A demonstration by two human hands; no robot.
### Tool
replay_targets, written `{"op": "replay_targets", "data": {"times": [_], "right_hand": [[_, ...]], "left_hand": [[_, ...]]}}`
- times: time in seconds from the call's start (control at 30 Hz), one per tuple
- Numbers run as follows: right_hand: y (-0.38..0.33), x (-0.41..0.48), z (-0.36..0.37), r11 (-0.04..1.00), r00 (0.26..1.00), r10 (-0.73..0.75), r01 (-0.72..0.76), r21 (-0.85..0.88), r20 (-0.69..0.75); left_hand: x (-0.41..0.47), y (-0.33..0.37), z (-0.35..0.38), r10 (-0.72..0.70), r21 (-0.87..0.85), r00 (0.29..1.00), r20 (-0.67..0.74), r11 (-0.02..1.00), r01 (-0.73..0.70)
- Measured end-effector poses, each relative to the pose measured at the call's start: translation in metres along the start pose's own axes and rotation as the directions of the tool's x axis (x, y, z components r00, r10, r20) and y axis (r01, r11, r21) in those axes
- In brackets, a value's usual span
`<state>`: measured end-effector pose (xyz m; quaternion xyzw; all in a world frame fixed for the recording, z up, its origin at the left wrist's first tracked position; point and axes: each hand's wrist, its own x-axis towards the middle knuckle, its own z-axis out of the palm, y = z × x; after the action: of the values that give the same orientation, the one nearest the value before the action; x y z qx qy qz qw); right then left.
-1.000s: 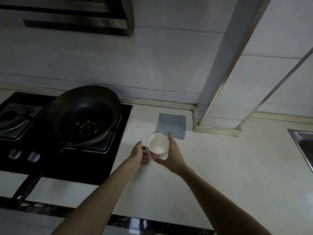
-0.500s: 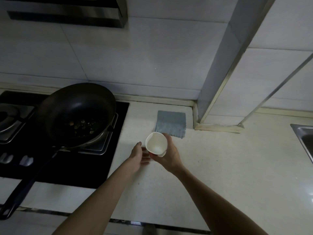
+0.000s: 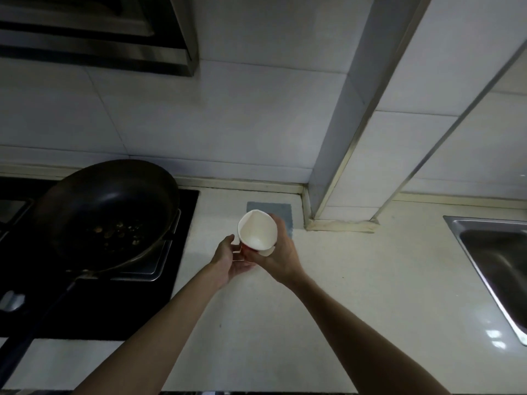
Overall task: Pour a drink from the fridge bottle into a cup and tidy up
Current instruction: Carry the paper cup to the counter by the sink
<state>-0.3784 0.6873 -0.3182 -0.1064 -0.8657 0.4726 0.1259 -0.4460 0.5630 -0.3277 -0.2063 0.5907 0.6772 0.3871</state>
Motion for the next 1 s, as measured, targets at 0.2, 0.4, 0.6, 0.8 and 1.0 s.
{"op": "replay_targets", "data": {"times": [0.2, 0.4, 0.6, 0.8, 1.0], "right_hand": [[-0.004, -0.004, -0.031, 1.000, 0.994, 0.007, -0.007, 0.004, -0.110], [0.000, -0.024, -0.080, 0.998, 0.972, 0.061, -0.056, 0.025, -0.226], [0.009, -0.063, -0.158, 0.997, 0.938, 0.072, -0.068, 0.024, -0.340], [0.023, -0.119, -0.241, 0.996, 0.874, 0.083, -0.080, 0.027, -0.479], [0.048, -0.179, -0.332, 0.994, 0.813, 0.099, -0.106, 0.021, -0.573]], "left_hand": [[-0.007, 0.010, 0.031, 0.008, -0.005, 0.996, 0.089, 1.000, -0.008], [-0.016, 0.007, 0.078, -0.007, 0.027, 0.980, 0.196, 1.000, 0.002], [-0.036, -0.012, 0.145, -0.105, 0.104, 0.921, 0.376, 0.992, 0.071], [-0.073, -0.041, 0.235, -0.188, 0.261, 0.856, 0.481, 0.963, 0.065], [-0.121, -0.090, 0.334, -0.273, 0.349, 0.789, 0.551, 0.934, 0.079]]}}
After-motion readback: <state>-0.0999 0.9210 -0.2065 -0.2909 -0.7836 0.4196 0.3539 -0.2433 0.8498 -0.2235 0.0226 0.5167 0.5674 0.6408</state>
